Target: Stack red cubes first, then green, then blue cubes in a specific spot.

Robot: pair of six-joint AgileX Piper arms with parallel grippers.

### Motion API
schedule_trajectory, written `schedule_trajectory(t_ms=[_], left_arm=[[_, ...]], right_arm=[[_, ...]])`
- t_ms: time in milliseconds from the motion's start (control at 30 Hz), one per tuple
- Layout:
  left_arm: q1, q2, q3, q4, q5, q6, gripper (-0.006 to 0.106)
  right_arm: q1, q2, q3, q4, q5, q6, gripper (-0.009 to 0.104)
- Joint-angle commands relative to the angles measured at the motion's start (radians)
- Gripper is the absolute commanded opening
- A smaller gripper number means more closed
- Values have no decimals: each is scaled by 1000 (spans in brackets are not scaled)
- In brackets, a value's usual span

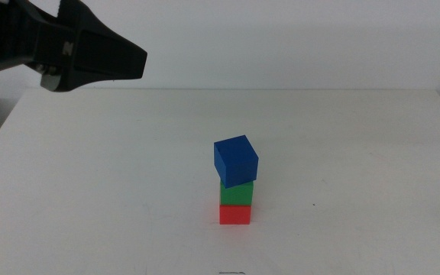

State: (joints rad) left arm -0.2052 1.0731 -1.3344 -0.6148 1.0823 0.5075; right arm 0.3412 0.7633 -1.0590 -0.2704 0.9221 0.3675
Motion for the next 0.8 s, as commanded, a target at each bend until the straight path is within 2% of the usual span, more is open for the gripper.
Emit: schedule_trajectory(t_ms=[0, 33, 167, 267, 433, 567, 767], left_arm=[[-2, -10, -23, -51, -47, -1, 94], [-2, -10, -22, -50, -47, -1, 94], [-1, -68, -5, 62, -108, -19, 94], [-1, -159, 86, 230, -352, -79, 94], [15, -357, 379, 497, -802, -258, 94], [130, -500, 605, 546, -956, -352, 94], [256, -673, 815, 583, -930, -410, 94]], right_arm=[[-7, 1, -22, -35, -70, -11, 85], [-7, 1, -20, -35, -70, -11, 85], [-7, 1, -20, -36, -71, -11, 85], [-7, 1, -20, -36, -72, -11, 85], [-7, 1, -20, -36, -71, -11, 85], [-7, 1, -20, -36, -72, -11, 85], [-7, 1, -20, -36, -72, -11, 85]])
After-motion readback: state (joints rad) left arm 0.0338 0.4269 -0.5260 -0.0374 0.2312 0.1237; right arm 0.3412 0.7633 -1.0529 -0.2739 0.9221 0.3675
